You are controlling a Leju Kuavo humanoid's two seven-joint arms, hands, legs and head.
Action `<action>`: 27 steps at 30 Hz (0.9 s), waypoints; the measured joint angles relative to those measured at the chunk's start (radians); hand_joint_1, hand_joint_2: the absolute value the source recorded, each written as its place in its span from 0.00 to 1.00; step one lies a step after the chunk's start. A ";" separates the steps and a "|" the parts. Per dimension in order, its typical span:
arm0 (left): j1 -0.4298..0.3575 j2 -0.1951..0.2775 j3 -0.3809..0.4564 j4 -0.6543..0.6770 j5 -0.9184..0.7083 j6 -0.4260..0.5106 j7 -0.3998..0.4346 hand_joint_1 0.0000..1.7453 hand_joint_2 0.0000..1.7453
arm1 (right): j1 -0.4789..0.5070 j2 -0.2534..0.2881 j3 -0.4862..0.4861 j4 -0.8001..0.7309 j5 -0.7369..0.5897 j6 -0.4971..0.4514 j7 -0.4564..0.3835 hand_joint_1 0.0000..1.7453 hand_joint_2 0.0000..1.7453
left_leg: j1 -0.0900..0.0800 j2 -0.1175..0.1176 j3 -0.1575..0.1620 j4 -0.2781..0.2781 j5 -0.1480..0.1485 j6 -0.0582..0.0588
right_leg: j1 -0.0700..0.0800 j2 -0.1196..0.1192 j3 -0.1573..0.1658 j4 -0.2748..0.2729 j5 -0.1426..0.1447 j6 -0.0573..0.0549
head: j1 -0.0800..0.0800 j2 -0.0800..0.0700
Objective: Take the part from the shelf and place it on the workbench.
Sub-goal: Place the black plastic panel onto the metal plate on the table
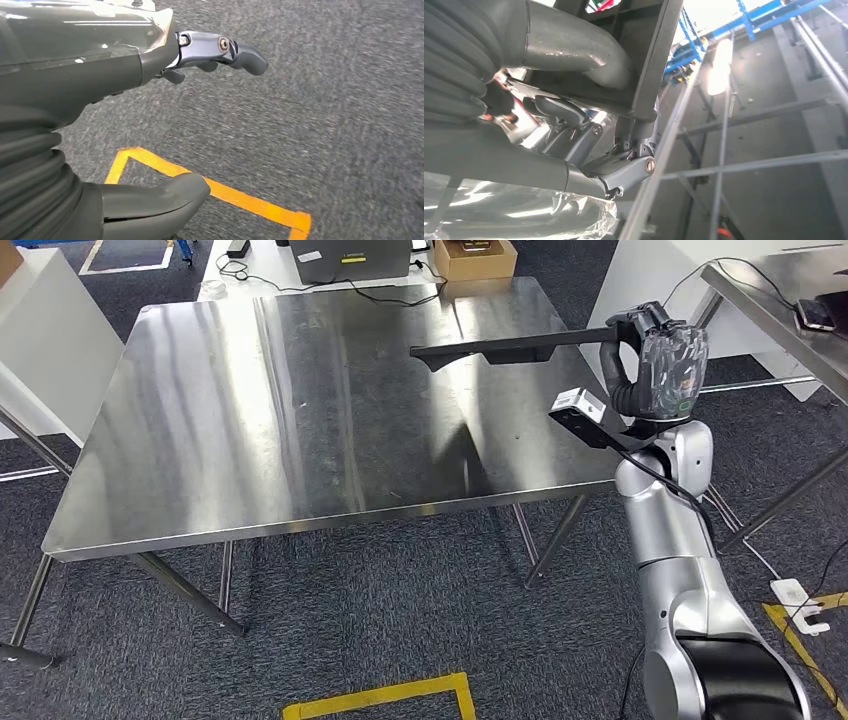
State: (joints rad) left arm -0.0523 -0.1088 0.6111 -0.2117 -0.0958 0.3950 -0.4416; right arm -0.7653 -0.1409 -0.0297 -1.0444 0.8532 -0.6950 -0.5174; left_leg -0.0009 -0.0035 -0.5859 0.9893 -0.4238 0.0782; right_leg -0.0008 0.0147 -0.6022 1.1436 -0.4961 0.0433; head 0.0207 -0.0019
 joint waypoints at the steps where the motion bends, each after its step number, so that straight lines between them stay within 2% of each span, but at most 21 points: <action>1: 0.000 -0.001 0.000 0.000 0.000 0.000 0.000 0.00 1.00 | 0.001 -0.002 0.001 -0.001 -0.001 0.000 0.001 1.00 1.00 | 0.002 0.000 0.005 -0.002 -0.003 -0.001 | -0.003 -0.001 -0.040 0.057 -0.018 0.001 | 0.000 0.000; 2: -0.001 -0.002 0.000 0.000 -0.001 0.000 0.001 0.00 1.00 | 0.002 -0.004 0.002 -0.001 -0.002 0.000 0.002 1.00 1.00 | 0.005 0.000 0.009 -0.002 -0.008 -0.004 | -0.007 -0.001 -0.080 0.106 -0.039 0.000 | 0.000 0.000; 3: 0.000 -0.004 0.000 0.000 -0.001 0.000 0.001 0.00 1.00 | 0.004 -0.006 0.002 -0.001 -0.003 0.000 0.002 1.00 1.00 | 0.007 0.000 0.015 -0.002 -0.014 -0.007 | -0.012 -0.002 -0.112 0.132 -0.055 0.002 | 0.000 0.000; 4: 0.000 -0.006 0.000 0.000 0.000 0.000 0.002 0.00 1.00 | 0.005 -0.006 0.003 -0.001 -0.004 0.000 0.003 1.00 1.00 | 0.010 0.000 0.022 -0.001 -0.022 -0.013 | -0.018 -0.003 -0.127 0.126 -0.054 0.010 | 0.000 0.000; 5: 0.001 -0.007 0.000 0.000 0.001 0.000 0.002 0.00 1.00 | 0.005 -0.007 0.004 -0.001 -0.004 0.000 0.003 1.00 1.00 | 0.015 -0.001 0.032 -0.001 -0.030 -0.019 | -0.025 -0.005 -0.123 0.086 -0.031 0.026 | 0.000 0.000; 7: 0.001 -0.008 0.000 0.000 0.002 0.000 0.003 0.00 1.00 | 0.006 -0.009 0.006 0.000 -0.005 0.000 0.004 1.00 1.00 | 0.022 -0.001 0.054 0.001 -0.049 -0.036 | -0.038 -0.016 -0.081 -0.057 0.060 0.071 | 0.003 0.000; 8: 0.001 -0.008 0.001 0.000 0.002 0.000 0.003 0.00 1.00 | 0.005 -0.010 0.007 0.000 -0.005 0.000 0.004 1.00 1.00 | 0.022 -0.001 0.060 0.003 -0.058 -0.045 | -0.038 -0.024 -0.064 -0.112 0.092 0.075 | 0.006 0.000; 9: 0.001 -0.007 0.001 0.000 0.002 0.000 0.003 0.00 1.00 | 0.005 -0.010 0.008 0.001 -0.006 0.000 0.004 1.00 1.00 | 0.021 -0.001 0.061 0.004 -0.065 -0.053 | -0.036 -0.029 -0.052 -0.143 0.113 0.066 | 0.009 0.000; 10: 0.000 -0.006 0.001 0.000 0.002 0.001 0.003 0.00 1.00 | 0.005 -0.010 0.010 0.001 -0.007 0.000 0.005 1.00 1.00 | 0.019 0.001 0.060 0.006 -0.072 -0.060 | -0.036 -0.032 -0.051 -0.149 0.120 0.048 | 0.010 0.000; 11: 0.001 -0.006 0.001 0.001 0.002 0.002 0.003 0.00 1.00 | 0.005 -0.010 0.012 0.002 -0.009 0.000 0.005 1.00 1.00 | 0.017 0.003 0.056 0.006 -0.076 -0.062 | -0.035 -0.031 -0.050 -0.148 0.119 0.029 | 0.009 0.000; 12: 0.001 -0.005 0.002 0.001 0.003 0.002 0.003 0.00 1.00 | 0.005 -0.011 0.014 0.002 -0.010 0.000 0.005 1.00 1.00 | 0.017 0.005 0.054 0.005 -0.078 -0.060 | -0.038 -0.028 -0.049 -0.145 0.125 0.021 | 0.006 0.000; 15: 0.001 -0.003 0.004 0.002 0.003 0.005 0.002 0.00 1.00 | 0.003 -0.011 0.025 0.002 -0.012 0.000 0.005 1.00 1.00 | 0.018 0.007 0.060 0.000 -0.076 -0.047 | -0.037 -0.020 -0.051 -0.145 0.123 0.015 | 0.000 0.000; 20: 0.000 -0.003 0.004 0.002 0.002 0.006 0.000 0.00 1.00 | -0.002 -0.012 0.044 0.002 -0.017 0.000 0.008 1.00 1.00 | 0.020 0.011 0.071 -0.015 -0.082 -0.040 | -0.030 -0.015 -0.047 -0.145 0.115 0.002 | -0.001 0.000; 22: 0.000 -0.004 0.004 0.002 0.002 0.006 -0.001 0.00 1.00 | -0.005 -0.014 0.055 0.002 -0.019 0.000 0.011 1.00 1.00 | 0.022 0.012 0.072 -0.016 -0.083 -0.047 | -0.028 -0.015 -0.046 -0.145 0.113 0.000 | -0.001 0.000; 25: 0.001 -0.004 0.005 0.002 0.000 0.006 -0.001 0.00 1.00 | -0.014 -0.015 0.080 0.004 -0.015 0.000 0.021 1.00 1.00 | 0.024 0.012 0.073 -0.017 -0.082 -0.070 | -0.026 -0.015 -0.044 -0.144 0.114 -0.001 | -0.001 0.000; 27: 0.001 -0.004 0.005 0.002 -0.005 0.006 -0.002 0.00 1.00 | -0.025 -0.014 0.109 0.008 0.004 0.000 0.031 1.00 1.00 | 0.024 0.013 0.073 -0.017 -0.081 -0.077 | -0.026 -0.015 -0.043 -0.144 0.115 -0.003 | -0.001 0.000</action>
State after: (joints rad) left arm -0.0517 -0.1133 0.6164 -0.2098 -0.1007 0.4007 -0.4433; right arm -0.7906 -0.1553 0.0789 -1.0360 0.8568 -0.6950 -0.4869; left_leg 0.0231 0.0093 -0.5125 0.9721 -0.5049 0.0008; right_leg -0.0263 0.0000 -0.6454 0.9996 -0.3812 0.0406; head 0.0201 -0.0019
